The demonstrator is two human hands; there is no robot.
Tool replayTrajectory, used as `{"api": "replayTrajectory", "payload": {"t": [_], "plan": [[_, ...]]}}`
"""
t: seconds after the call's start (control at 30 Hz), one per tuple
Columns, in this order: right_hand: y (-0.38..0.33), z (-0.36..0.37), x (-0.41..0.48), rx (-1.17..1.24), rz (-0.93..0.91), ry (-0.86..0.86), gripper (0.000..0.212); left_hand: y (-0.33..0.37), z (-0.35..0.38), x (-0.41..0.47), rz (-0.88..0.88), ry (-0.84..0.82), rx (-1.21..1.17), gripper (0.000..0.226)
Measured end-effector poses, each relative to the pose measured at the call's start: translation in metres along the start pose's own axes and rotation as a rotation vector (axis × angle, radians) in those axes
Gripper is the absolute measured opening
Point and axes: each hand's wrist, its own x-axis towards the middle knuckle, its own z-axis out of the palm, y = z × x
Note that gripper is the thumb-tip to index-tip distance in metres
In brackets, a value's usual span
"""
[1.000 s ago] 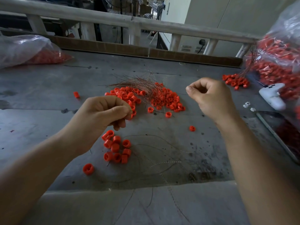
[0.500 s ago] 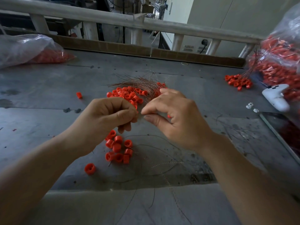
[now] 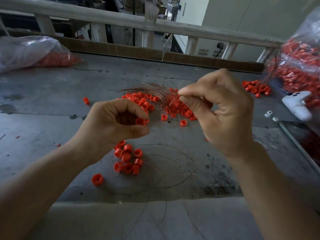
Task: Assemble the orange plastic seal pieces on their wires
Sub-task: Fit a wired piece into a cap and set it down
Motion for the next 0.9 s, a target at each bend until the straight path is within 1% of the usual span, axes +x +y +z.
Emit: {"api": "replayTrajectory", "payload": {"t": [0.1,0.23,0.33,0.43,0.7,0.8,0.9], "plan": [[-0.006,0.008,-0.005,0.059,0.067,-0.096,0.006,0.0,0.001,0.0,0.008,-0.004,-0.005,0.027],[-0.009,0.02,-0.012,0.12,0.198,-0.2,0.005,0.0,0.003,0.0,0.013,0.035,0.01,0.037],[-0.009,0.022,-0.014,0.158,0.286,-0.208,0.004,0.0,0.004,-0.001,0.014,0.037,0.017,0.032],[-0.011,0.021,-0.015,0.171,0.321,-0.203,0.005,-0.001,0.005,-0.002,0.02,0.018,0.03,0.03],[-0.012,0.021,-0.016,0.175,0.373,-0.203,0.005,-0.003,0.005,-0.002,0.058,0.015,0.011,0.027],[-0.012,0.022,-0.017,0.182,0.38,-0.209,0.006,-0.002,0.005,-0.002,0.094,0.017,0.095,0.026],[-0.013,0.024,-0.019,0.2,0.377,-0.223,0.006,-0.002,0.007,-0.002,0.085,0.025,0.136,0.024]]}}
